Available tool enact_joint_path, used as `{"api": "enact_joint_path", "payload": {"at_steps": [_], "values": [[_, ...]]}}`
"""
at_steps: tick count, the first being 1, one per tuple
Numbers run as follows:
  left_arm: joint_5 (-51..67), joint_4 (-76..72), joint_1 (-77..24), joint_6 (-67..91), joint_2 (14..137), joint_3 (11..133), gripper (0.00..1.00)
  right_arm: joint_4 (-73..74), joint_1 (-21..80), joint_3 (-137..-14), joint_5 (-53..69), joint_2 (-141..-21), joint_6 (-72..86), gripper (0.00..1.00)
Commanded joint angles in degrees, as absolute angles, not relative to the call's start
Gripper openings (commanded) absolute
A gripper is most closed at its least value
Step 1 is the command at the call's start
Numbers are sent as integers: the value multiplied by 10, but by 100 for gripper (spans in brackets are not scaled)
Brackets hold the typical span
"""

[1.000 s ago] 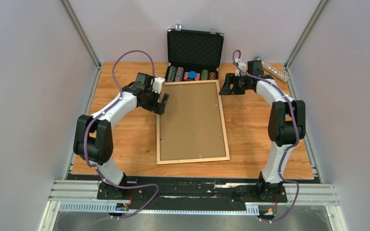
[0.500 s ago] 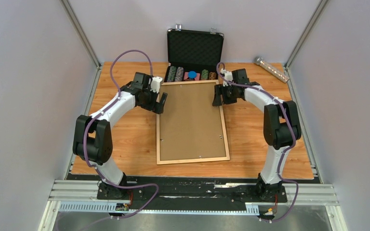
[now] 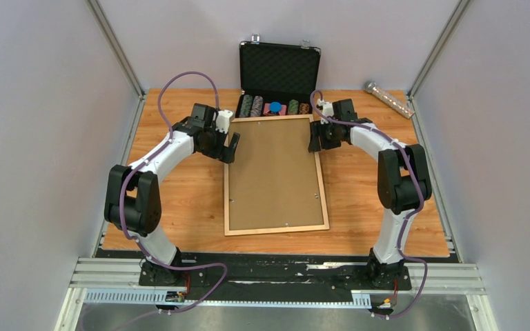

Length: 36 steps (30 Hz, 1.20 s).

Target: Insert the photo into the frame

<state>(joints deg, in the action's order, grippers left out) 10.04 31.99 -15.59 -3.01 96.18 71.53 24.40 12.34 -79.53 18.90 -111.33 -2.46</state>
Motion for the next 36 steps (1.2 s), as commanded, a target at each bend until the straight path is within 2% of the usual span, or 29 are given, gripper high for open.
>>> {"api": "enact_joint_path", "payload": {"at_steps": [1,14,22,27,33,36], "values": [[108,313,-151,-24,945,718,100,220,130,-792,175,-1096,-33,54],[111,314,-150,-25,946,717,100,219,135,-790,170,-1097,-26,53],[112,314,-149,-26,945,716,100,219,135,-786,157,-1091,-44,33],[114,313,-147,-25,946,716,100,221,134,-787,149,-1082,-61,27],[114,314,-147,-25,948,718,100,222,135,-791,151,-1075,-71,25],[114,315,-146,-25,948,718,100,224,135,-792,150,-1074,-70,30]]}}
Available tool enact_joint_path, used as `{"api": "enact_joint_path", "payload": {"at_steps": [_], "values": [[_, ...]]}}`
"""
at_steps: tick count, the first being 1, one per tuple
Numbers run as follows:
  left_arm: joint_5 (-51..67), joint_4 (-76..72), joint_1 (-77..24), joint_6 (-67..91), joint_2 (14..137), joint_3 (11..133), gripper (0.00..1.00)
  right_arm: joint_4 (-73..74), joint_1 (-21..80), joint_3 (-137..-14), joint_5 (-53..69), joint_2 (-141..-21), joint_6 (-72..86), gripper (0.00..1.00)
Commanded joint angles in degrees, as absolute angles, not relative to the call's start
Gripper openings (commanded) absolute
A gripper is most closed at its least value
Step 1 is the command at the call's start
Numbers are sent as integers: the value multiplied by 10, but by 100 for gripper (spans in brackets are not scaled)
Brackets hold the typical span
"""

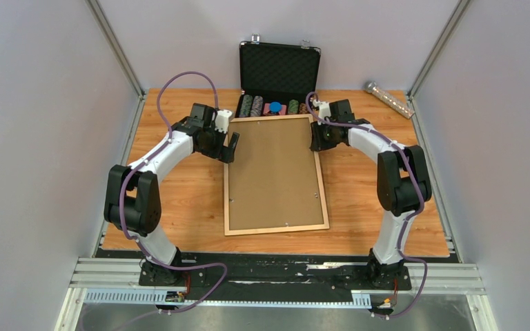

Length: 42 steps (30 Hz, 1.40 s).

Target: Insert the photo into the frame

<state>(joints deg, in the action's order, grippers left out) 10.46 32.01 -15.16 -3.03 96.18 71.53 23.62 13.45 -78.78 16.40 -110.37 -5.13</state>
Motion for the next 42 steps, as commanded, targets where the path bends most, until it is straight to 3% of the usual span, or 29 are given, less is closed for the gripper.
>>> {"api": "enact_joint_path", "payload": {"at_steps": [1,5,10,26,42], "values": [[115,315,-146,-25,948,718,100,225,135,-793,150,-1072,-70,33],[113,315,-146,-25,944,717,100,228,133,-790,147,-1054,-64,53],[114,314,-145,-26,943,716,100,239,131,-771,157,-1015,-64,62],[121,305,-140,-34,943,714,100,251,148,-515,208,-835,-105,67],[105,309,-139,-40,946,714,100,271,171,-490,225,-827,-93,67]]}}
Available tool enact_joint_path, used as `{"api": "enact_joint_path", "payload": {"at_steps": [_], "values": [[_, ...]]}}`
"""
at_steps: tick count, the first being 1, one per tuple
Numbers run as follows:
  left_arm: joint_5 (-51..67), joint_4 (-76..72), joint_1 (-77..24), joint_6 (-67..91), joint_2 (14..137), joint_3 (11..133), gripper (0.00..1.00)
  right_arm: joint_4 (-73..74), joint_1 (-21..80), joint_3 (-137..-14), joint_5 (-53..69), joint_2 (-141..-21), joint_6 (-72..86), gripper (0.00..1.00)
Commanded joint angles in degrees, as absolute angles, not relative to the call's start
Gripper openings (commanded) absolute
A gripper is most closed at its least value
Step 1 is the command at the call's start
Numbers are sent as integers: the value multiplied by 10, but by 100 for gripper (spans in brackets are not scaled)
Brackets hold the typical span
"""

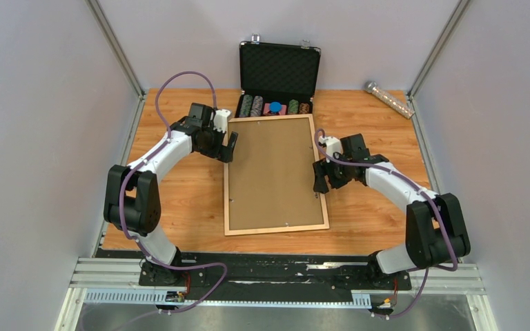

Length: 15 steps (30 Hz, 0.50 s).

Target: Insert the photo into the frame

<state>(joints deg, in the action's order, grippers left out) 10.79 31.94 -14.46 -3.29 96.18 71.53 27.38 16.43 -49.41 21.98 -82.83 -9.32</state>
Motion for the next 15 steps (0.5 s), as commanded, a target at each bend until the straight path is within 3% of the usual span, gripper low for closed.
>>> {"api": "enact_joint_path", "payload": {"at_steps": [1,10,15], "values": [[105,308,-139,-40,946,714,100,271,173,-490,223,-830,-93,67],[108,307,-138,-42,946,712,100,278,208,-484,182,-835,-103,66],[111,308,-138,-43,948,713,100,279,210,-483,178,-838,-104,61]]}}
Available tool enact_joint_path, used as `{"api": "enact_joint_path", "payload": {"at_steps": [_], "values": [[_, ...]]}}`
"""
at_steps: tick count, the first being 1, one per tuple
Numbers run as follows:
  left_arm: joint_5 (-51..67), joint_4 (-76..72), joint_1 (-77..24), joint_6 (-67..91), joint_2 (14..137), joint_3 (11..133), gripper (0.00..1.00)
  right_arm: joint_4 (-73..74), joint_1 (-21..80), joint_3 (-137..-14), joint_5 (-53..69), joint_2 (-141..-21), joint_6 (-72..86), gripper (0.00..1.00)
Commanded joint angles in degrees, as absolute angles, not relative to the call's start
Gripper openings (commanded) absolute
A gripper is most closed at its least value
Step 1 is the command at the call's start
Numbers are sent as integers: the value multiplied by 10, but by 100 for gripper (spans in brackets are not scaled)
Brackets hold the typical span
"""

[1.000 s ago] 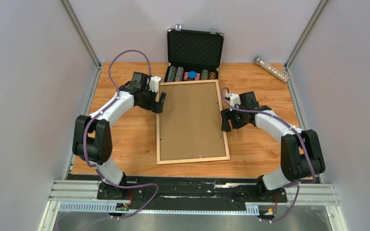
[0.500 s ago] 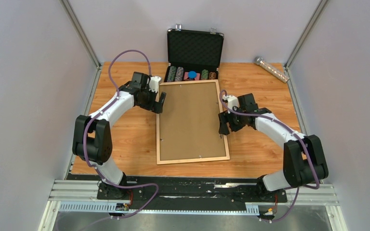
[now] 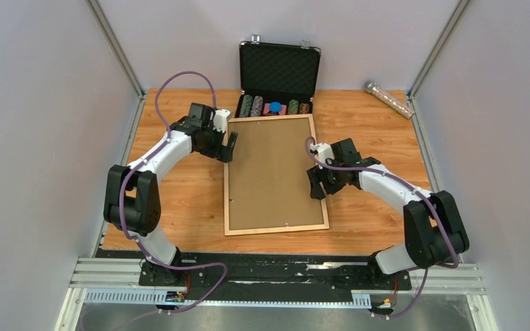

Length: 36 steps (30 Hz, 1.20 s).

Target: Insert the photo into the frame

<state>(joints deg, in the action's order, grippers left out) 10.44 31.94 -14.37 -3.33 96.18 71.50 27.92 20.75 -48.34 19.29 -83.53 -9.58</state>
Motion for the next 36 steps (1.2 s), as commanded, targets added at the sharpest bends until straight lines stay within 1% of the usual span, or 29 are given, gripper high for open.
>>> {"api": "enact_joint_path", "payload": {"at_steps": [1,12,19,36], "values": [[111,309,-138,-43,948,713,100,279,210,-482,178,-839,-104,60],[110,309,-138,-43,946,712,100,279,219,-481,163,-856,-104,55],[113,308,-137,-42,947,712,100,277,220,-485,160,-861,-102,50],[120,308,-136,-43,947,711,100,277,220,-498,153,-860,-107,26]]}}
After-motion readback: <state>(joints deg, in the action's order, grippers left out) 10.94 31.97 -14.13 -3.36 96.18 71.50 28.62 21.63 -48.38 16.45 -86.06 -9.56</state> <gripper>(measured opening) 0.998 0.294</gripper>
